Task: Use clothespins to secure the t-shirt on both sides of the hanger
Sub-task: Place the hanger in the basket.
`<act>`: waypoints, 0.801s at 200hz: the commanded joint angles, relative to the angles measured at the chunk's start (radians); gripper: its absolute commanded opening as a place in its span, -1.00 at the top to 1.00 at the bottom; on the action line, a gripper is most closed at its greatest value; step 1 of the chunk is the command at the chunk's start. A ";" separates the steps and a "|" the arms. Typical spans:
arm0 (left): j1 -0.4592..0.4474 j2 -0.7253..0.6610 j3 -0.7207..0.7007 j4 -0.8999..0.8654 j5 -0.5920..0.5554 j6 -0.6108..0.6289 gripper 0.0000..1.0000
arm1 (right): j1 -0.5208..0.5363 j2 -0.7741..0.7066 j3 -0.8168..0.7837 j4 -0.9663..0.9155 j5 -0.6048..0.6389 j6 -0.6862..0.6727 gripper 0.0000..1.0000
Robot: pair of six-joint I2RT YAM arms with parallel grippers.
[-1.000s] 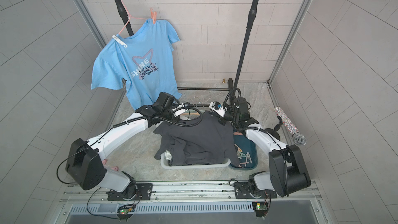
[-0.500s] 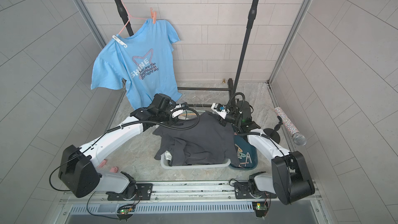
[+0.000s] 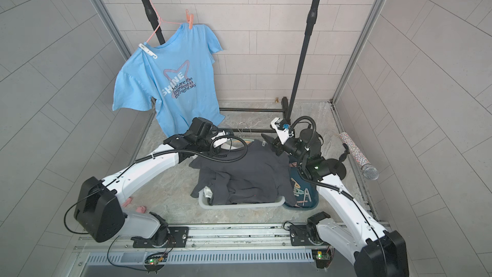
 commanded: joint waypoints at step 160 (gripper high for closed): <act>-0.011 -0.219 -0.026 -0.029 0.002 -0.352 -0.11 | -0.019 -0.140 -0.229 -0.597 0.708 1.039 0.41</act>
